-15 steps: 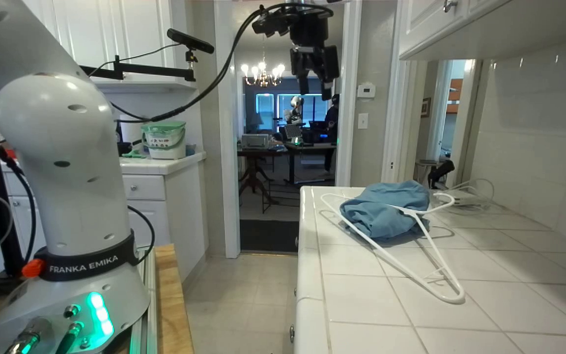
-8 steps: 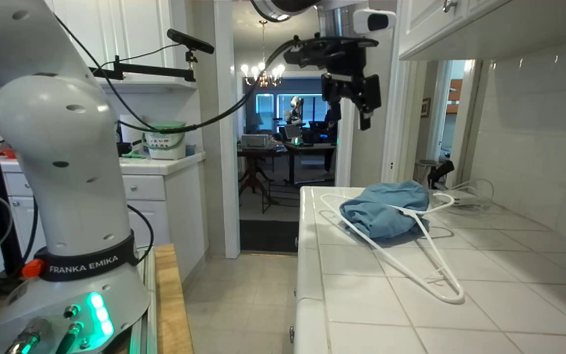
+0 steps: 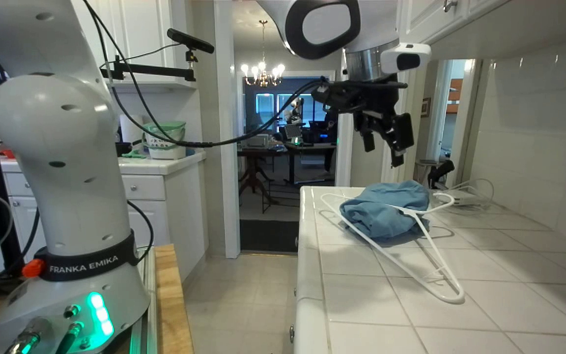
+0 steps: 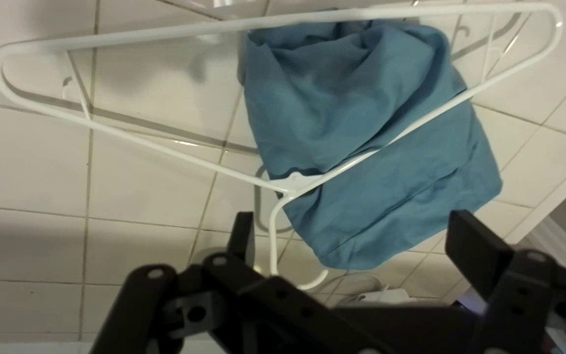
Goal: Put the hanger on the top right cabinet knob
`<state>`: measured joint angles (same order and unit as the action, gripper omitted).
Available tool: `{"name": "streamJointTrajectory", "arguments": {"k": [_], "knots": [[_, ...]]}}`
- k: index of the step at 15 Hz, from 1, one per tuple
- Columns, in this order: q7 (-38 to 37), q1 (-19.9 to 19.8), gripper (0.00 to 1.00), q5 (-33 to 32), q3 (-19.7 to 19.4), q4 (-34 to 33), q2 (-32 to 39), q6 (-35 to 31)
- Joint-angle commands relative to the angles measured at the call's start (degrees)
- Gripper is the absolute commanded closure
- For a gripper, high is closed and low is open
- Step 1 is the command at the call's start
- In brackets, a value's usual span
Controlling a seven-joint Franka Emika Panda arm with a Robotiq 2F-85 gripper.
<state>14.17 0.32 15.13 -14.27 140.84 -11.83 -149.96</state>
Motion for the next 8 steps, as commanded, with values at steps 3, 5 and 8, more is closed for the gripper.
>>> {"name": "streamJointTrajectory", "arguments": {"k": [3, 5, 8], "knots": [[-3.76, -3.3, 0.0, 0.7, 1.54, -1.55, 8.8, -8.61], [-6.44, -4.46, 0.0, -0.41, 2.11, -2.24, 10.61, -8.48], [-4.92, -5.11, 0.0, -0.19, 2.71, -1.12, 9.7, -8.03]]}}
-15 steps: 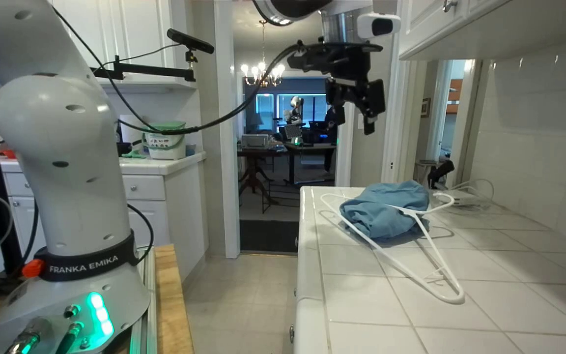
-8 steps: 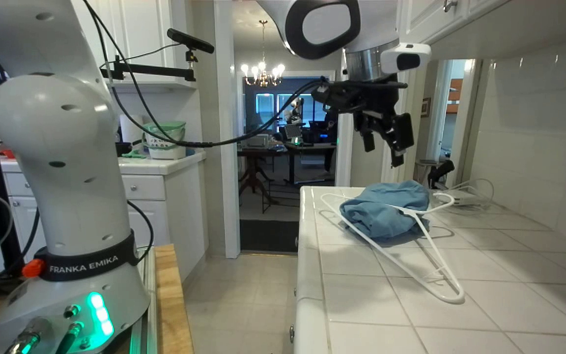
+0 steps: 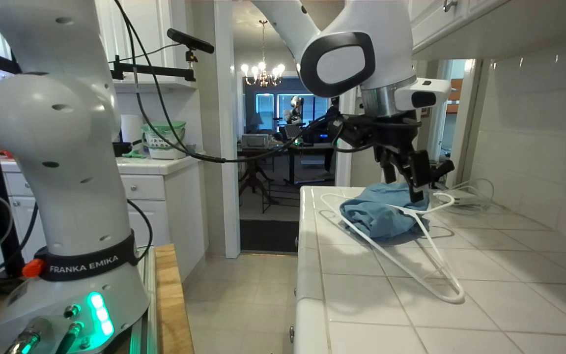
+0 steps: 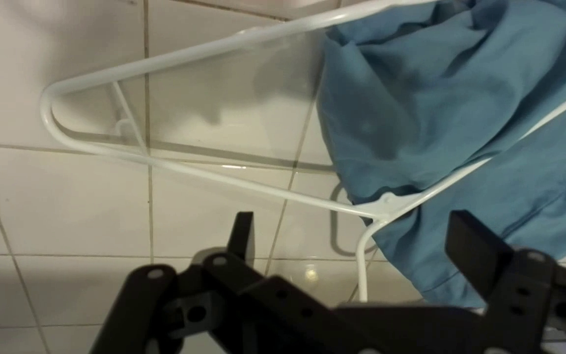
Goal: Put the hanger on the top right cabinet knob
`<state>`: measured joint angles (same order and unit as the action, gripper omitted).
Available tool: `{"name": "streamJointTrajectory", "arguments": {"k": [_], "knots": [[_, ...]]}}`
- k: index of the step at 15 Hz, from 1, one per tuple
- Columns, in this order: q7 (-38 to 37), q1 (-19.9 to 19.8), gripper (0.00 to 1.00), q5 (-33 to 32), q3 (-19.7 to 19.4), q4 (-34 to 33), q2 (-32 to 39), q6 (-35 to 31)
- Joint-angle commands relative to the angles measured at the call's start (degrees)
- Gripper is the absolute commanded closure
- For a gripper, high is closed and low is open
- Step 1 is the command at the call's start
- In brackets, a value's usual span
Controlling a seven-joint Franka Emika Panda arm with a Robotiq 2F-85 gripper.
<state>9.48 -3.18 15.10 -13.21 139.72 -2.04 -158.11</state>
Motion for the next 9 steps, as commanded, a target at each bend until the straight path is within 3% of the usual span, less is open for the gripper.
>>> {"name": "streamJointTrajectory", "arguments": {"k": [1, 4, 5, 9], "knots": [[-0.44, -1.72, 0.0, -0.19, 1.72, -0.26, 0.2, 0.12], [-0.79, -2.03, 0.0, 0.18, 1.84, -1.3, 1.57, 0.39], [1.86, -0.51, 0.0, 3.37, 0.47, -2.09, 2.5, 0.16], [4.6, -0.64, 0.0, 8.53, 0.67, -5.13, 6.65, -2.03]]}}
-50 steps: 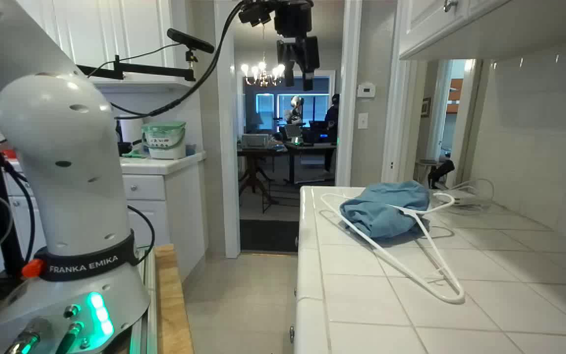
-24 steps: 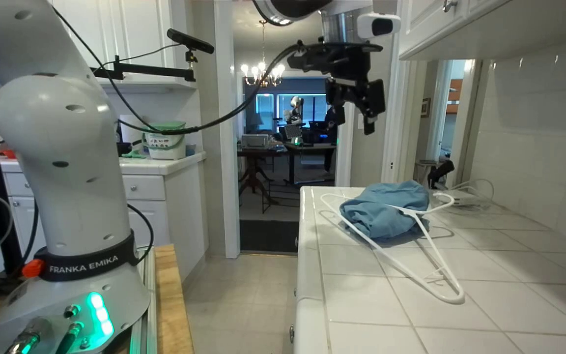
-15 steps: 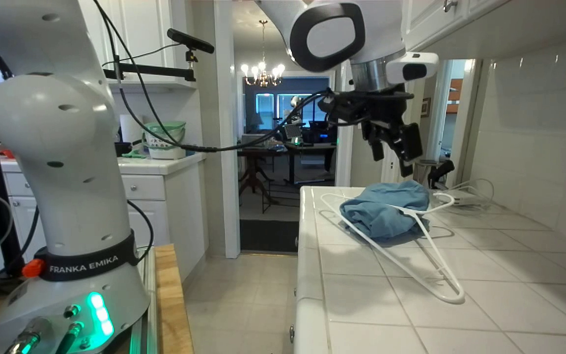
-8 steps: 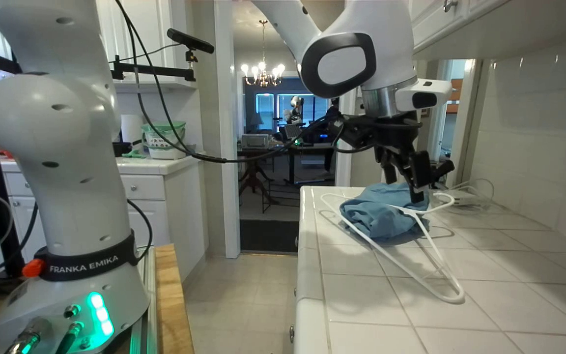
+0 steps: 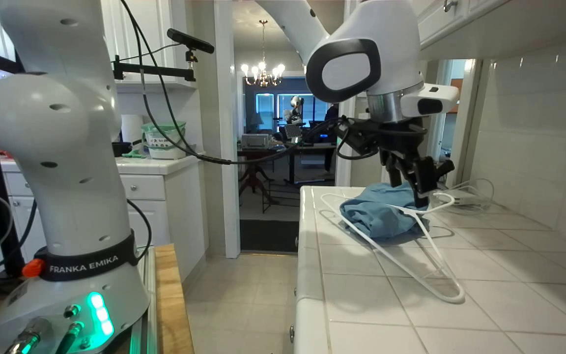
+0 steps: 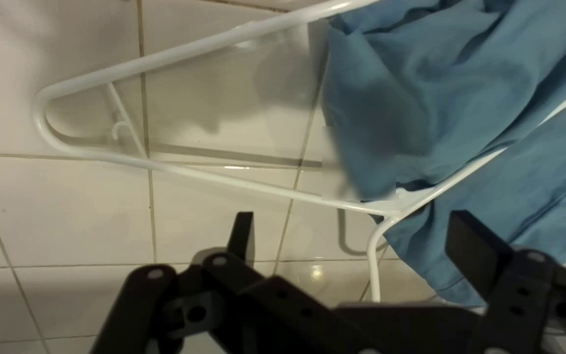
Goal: Put the hanger on the top right cabinet knob
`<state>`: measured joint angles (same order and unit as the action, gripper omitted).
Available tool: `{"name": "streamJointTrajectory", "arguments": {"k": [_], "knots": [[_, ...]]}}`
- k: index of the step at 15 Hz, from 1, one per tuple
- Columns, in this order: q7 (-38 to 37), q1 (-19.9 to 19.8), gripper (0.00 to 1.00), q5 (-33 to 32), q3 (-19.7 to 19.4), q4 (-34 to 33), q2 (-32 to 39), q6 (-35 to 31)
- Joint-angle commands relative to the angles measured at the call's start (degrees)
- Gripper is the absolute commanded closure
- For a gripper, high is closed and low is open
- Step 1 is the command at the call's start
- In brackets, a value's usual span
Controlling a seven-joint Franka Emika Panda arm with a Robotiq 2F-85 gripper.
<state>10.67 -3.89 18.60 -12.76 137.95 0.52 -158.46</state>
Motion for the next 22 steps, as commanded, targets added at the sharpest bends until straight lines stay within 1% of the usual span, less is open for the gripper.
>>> {"name": "streamJointTrajectory", "arguments": {"k": [1, 3, 5, 6, 7, 8, 10, 11, 12, 15, 17, 20, 21, 22], "knots": [[3.96, -0.07, 0.0, 5.88, 0.35, -4.23, 5.23, -2.3], [5.41, -0.37, 0.0, 8.49, 0.81, -6.29, 7.4, -2.19], [5.72, -0.54, 0.07, 9.61, 1.05, -8.54, 9.87, -1.95], [5.6, -0.65, 0.18, 10.03, 1.17, -9.5, 10.96, -1.88], [5.13, -0.69, 0.24, 10.12, 1.2, -10.53, 12.14, -1.87], [4.99, -0.78, 0.34, 10.56, 1.36, -11.4, 13.05, -1.72], [4.54, -0.77, 0.35, 10.51, 1.41, -13.04, 14.49, -1.29], [4.44, -0.76, 0.37, 10.39, 1.47, -13.8, 15.23, -1.3], [4.21, -0.74, 0.33, 10.46, 1.59, -14.38, 15.8, -1.3], [4.55, -0.88, 0.27, 11.49, 2.48, -16.09, 16.81, -1.56], [4.1, -0.67, 0.29, 11.39, 2.76, -17.04, 17.49, -1.21], [3.01, -0.24, 0.45, 10.53, 2.95, -17.65, 18.11, -0.75], [2.84, -0.25, 0.56, 10.51, 3.04, -17.71, 18.34, -0.63], [2.57, -0.22, 0.6, 10.39, 3.02, -17.61, 18.54, -0.69]]}}
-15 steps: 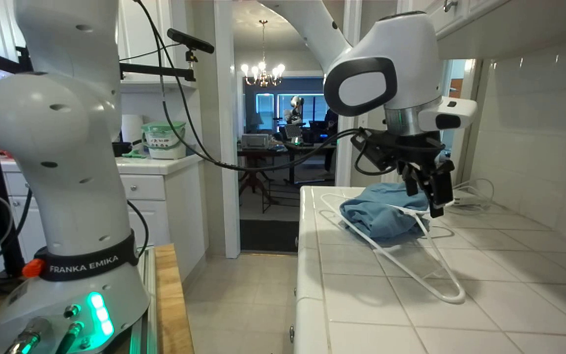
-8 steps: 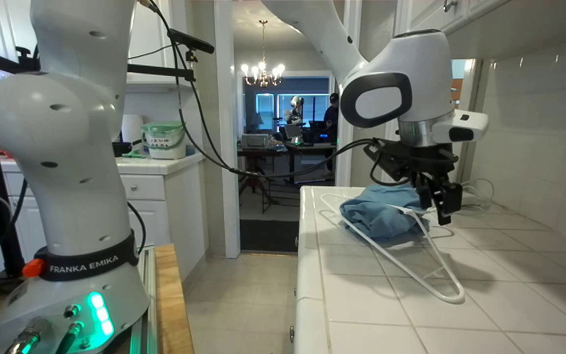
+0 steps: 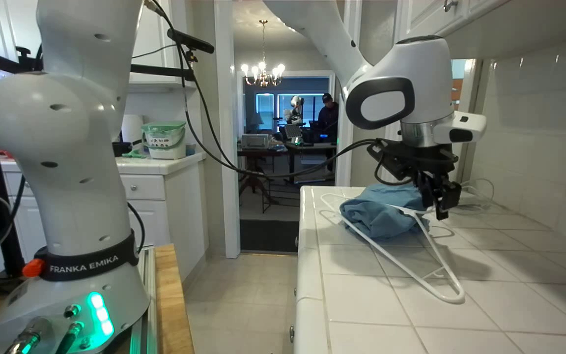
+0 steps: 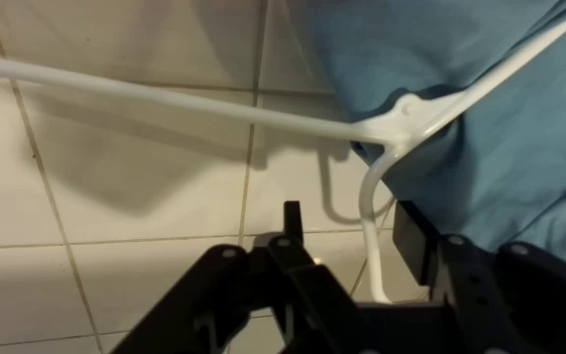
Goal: Put the hanger on the top right cabinet knob
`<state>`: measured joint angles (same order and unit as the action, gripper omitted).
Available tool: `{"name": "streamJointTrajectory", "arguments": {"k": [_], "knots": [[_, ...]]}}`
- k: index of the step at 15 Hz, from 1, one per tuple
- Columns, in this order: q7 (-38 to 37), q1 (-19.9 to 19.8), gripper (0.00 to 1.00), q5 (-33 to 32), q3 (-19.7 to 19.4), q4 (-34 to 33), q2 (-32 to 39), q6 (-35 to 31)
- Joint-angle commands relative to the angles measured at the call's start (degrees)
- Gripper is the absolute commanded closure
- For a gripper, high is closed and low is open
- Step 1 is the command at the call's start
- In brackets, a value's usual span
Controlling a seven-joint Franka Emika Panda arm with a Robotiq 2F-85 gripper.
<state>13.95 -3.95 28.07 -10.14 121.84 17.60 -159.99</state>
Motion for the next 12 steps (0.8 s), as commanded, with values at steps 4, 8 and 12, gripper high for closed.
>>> {"name": "streamJointTrajectory", "arguments": {"k": [4, 8, 12], "knots": [[-0.77, -0.67, 0.53, 1.84, 0.85, -1.34, 2.07, 0.45], [-0.81, -0.6, 0.6, 2.18, 1.24, -1.43, 2.14, 0.46], [-1.07, -0.37, 0.97, 1.76, 1.48, -1.58, 1.92, 0.52]]}}
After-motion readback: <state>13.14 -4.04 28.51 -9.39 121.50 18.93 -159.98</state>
